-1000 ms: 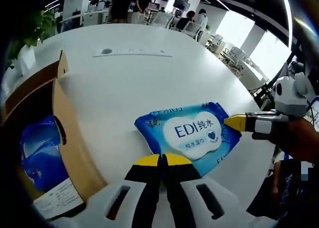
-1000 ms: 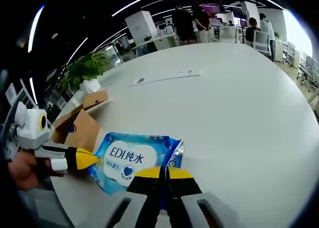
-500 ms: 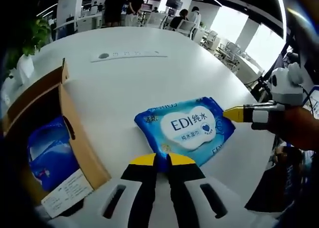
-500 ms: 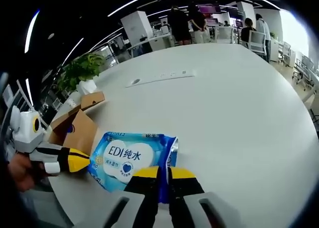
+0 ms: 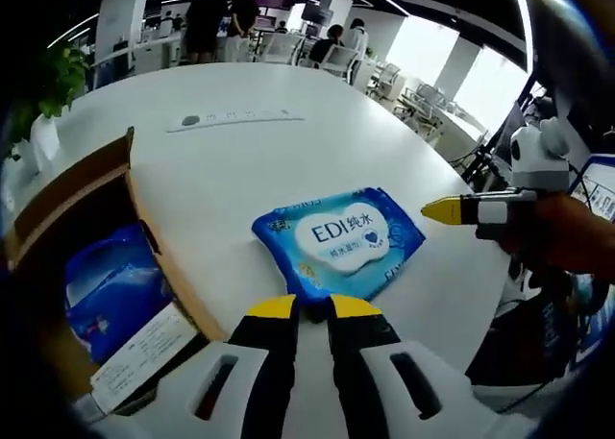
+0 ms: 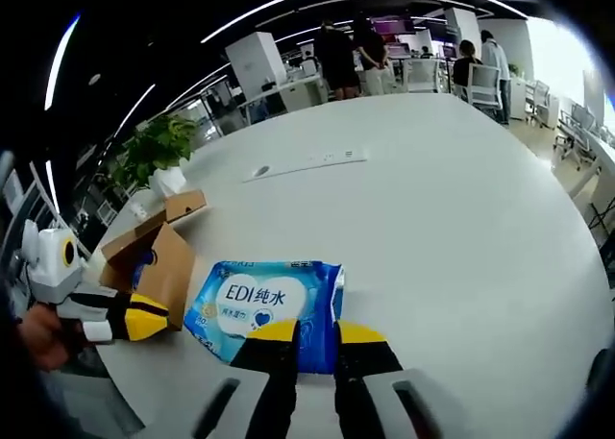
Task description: Operate the shoe box by opening the lid, removing the specified soft item, and placing it in the target area until the item is outside and the box remains undamaged.
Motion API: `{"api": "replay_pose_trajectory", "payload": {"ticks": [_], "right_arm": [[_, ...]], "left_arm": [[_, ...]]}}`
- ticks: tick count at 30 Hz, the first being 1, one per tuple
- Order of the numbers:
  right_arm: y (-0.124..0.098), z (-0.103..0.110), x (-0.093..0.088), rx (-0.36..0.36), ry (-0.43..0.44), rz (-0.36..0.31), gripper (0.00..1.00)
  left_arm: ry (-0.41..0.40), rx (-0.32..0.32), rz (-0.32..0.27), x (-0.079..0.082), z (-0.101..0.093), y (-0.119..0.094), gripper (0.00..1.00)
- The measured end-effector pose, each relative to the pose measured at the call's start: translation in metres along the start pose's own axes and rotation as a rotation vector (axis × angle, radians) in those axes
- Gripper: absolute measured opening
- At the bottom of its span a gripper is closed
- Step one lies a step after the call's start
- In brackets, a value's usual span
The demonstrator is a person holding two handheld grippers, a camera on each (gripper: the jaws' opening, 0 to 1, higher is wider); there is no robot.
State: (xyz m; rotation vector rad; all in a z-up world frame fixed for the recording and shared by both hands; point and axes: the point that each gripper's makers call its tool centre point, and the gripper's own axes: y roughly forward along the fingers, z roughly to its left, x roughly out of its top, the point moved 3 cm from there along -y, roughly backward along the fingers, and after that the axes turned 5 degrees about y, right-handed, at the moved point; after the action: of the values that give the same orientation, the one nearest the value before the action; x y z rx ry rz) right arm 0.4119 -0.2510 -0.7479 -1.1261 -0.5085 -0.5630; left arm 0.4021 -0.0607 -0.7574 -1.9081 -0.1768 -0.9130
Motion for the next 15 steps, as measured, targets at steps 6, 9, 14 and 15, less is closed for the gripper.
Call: {"api": "replay_pose_trajectory", "payload": {"ticks": [6, 9, 14, 15], "right_arm": [[-0.005, 0.013, -0.006, 0.017, 0.052, -0.027, 0.10], [-0.006, 0.020, -0.010, 0.024, 0.056, -0.030, 0.11], [-0.008, 0.037, -0.016, 0.044, 0.073, -0.046, 0.12], [-0.008, 0.042, -0.018, 0.051, 0.072, -0.049, 0.12]], "left_arm": [[0.011, -0.052, -0.051, -0.002, -0.003, -0.017, 0.12], [0.025, -0.054, -0.062, -0.005, 0.002, -0.027, 0.13], [0.022, -0.060, -0.082, -0.009, 0.010, -0.044, 0.13], [0.020, -0.061, -0.088, -0.009, 0.012, -0.047, 0.13]]}}
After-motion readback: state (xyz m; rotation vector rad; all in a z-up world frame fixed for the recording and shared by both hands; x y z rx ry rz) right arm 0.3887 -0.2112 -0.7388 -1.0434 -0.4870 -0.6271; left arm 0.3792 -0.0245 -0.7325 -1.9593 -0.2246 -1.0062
